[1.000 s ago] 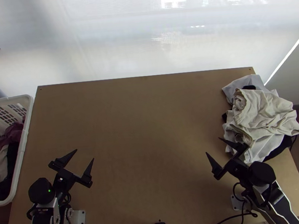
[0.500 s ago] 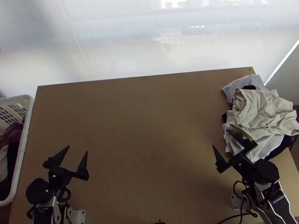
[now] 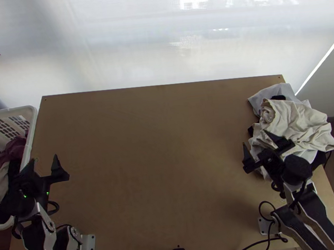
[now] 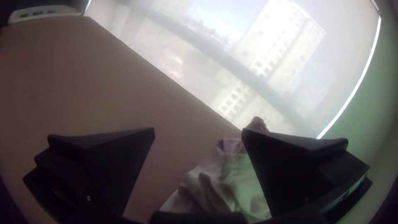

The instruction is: Fold the t-shirt

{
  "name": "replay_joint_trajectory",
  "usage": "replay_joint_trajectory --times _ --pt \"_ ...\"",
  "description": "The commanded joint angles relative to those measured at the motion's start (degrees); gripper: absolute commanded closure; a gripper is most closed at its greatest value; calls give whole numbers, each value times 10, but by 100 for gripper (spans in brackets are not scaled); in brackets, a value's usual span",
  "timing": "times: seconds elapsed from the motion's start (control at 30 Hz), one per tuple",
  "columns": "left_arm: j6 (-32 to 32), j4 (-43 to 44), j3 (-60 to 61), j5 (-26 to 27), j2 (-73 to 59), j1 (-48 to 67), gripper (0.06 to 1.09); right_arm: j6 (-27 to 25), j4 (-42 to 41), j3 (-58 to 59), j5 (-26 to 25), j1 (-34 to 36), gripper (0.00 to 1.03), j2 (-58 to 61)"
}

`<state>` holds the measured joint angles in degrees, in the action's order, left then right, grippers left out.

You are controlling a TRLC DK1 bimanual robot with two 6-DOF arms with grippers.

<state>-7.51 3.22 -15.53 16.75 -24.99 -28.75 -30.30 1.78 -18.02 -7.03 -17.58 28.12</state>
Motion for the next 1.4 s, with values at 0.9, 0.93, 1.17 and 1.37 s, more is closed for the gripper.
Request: replay_joint_trajectory --times 0.9,0.93,1.17,1.37 --pt "-111 -52 -545 -107 -786 -320 12 269 495 -747 -217 -142 5 480" --pt "-119 -76 -567 -88 -802 -321 12 269 495 -747 -217 -147 5 481" --pt "-126 -190 -683 -57 -873 -315 12 269 495 -763 -218 -151 5 495" --pt "-149 -264 -758 -46 -937 -298 12 262 503 -772 -222 -151 5 498"
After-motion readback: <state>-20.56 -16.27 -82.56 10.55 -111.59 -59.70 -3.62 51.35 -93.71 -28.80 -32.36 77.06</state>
